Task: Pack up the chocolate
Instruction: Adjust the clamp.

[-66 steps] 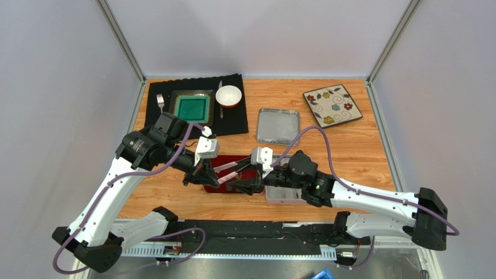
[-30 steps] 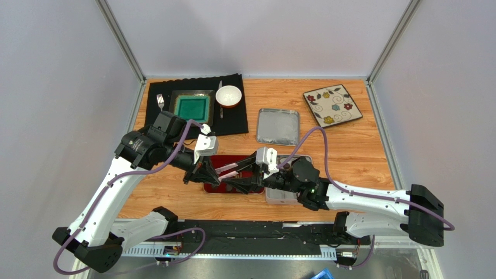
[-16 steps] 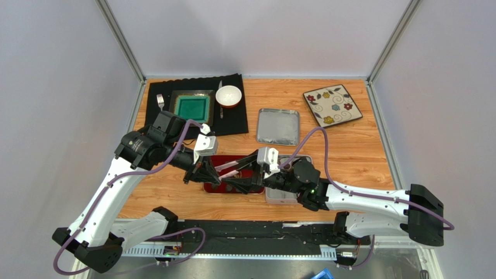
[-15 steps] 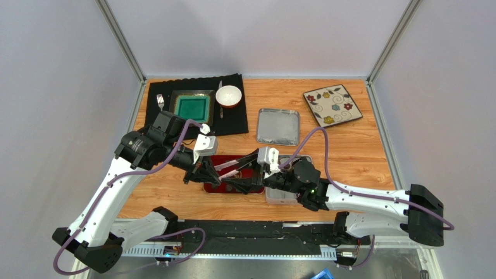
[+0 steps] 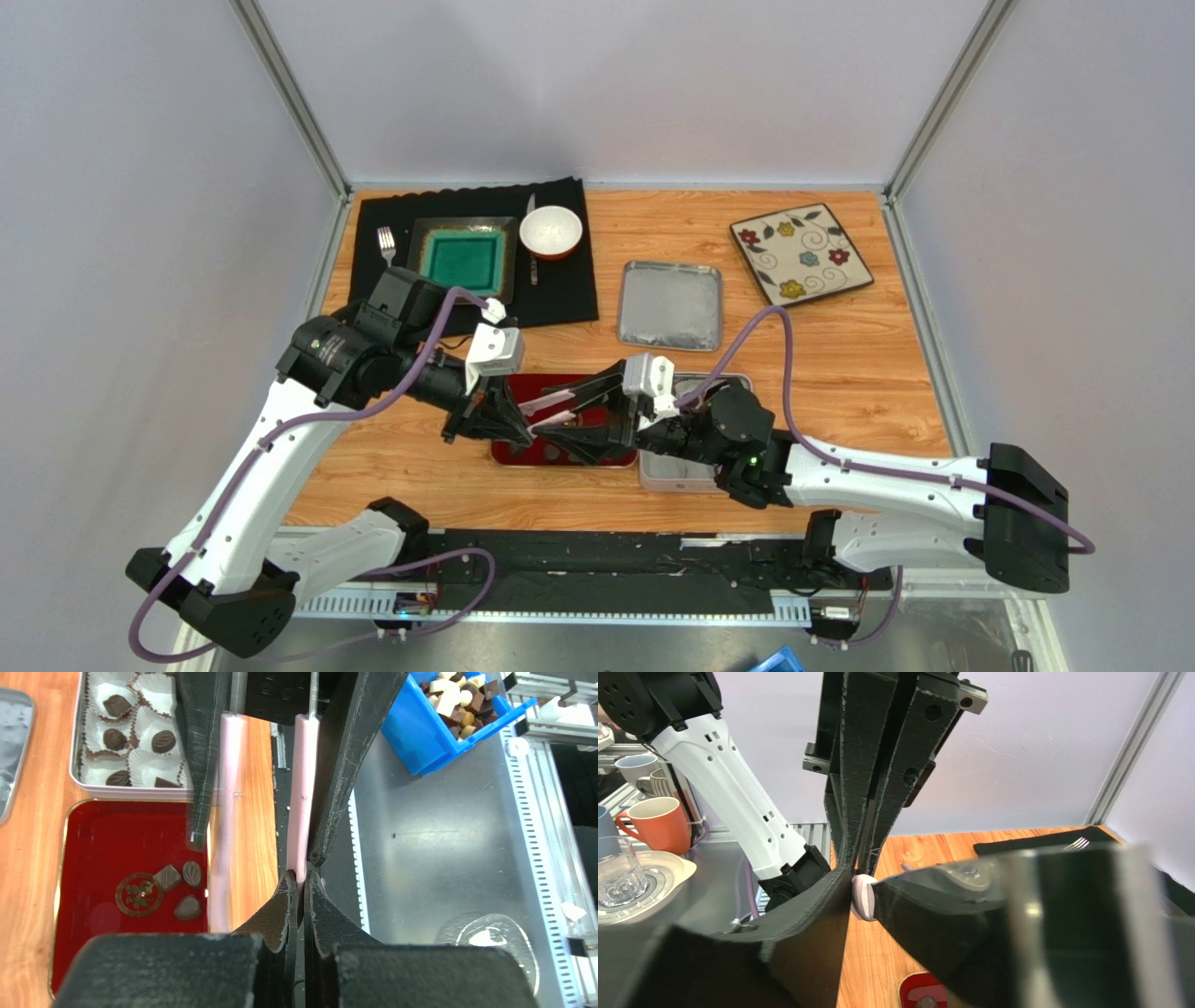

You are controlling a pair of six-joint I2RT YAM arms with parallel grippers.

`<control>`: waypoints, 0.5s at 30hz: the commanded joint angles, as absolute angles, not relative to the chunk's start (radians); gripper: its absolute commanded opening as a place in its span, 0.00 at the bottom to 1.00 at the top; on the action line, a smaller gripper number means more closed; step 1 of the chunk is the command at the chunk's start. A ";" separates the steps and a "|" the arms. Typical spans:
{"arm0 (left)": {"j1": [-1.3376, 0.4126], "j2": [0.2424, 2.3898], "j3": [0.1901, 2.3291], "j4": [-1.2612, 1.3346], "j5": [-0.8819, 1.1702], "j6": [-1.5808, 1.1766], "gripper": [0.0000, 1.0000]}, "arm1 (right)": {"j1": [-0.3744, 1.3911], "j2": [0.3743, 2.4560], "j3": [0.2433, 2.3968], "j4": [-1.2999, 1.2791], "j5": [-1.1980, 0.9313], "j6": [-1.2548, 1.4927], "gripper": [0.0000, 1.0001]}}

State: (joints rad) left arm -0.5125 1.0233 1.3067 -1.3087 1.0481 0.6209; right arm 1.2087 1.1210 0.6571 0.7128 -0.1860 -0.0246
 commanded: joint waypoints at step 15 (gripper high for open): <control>-0.515 0.997 1.301 -1.376 1.085 0.647 0.00 | 1.198 1.052 0.822 0.424 -0.199 -0.112 0.18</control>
